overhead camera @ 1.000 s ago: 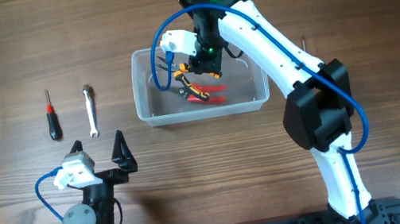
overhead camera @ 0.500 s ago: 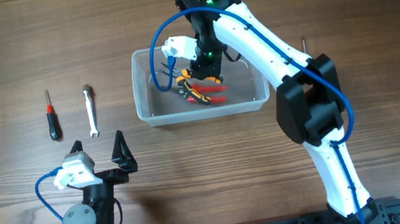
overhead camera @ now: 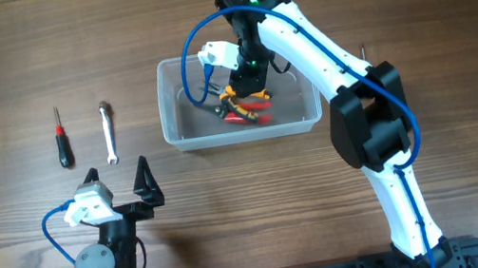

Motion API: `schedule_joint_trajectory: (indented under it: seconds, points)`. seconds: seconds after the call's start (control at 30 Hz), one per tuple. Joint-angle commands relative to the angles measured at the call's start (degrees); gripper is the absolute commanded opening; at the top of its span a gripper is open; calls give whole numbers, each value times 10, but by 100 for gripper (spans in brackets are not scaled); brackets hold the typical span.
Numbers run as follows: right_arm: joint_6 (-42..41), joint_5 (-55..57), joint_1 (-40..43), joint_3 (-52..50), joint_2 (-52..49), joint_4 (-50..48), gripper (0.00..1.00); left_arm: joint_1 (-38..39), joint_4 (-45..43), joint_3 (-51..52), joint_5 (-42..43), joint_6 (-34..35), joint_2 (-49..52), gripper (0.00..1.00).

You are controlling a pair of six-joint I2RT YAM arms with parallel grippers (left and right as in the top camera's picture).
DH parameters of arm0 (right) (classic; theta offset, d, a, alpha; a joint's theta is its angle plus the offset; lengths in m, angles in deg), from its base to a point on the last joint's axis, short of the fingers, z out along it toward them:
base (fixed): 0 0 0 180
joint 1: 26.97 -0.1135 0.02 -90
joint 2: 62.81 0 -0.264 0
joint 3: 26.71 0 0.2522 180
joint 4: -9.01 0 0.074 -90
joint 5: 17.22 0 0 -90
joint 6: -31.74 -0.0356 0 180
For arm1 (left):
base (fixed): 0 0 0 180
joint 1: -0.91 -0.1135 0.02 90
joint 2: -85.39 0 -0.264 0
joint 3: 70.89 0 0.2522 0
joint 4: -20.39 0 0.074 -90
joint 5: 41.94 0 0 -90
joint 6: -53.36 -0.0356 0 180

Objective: Pack container
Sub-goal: 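Lower the pliers into the container and open the right gripper, then raise the right gripper and move it over the green screwdriver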

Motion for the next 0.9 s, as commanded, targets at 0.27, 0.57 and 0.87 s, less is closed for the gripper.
schedule_joint_trajectory:
  seconds: [0.27, 0.57, 0.87]
  points:
    - [-65, -14, 4, 63, 4, 15, 60, -3, 3, 3, -1, 5, -3, 100]
    - [-210, 92, 39, 220, 94, 104, 100, -3, 3, 3, -1, 5, -3, 100]
    - [-402, 164, 138, 218, 184, 190, 100, -3, 3, 3, -1, 5, -3, 100]
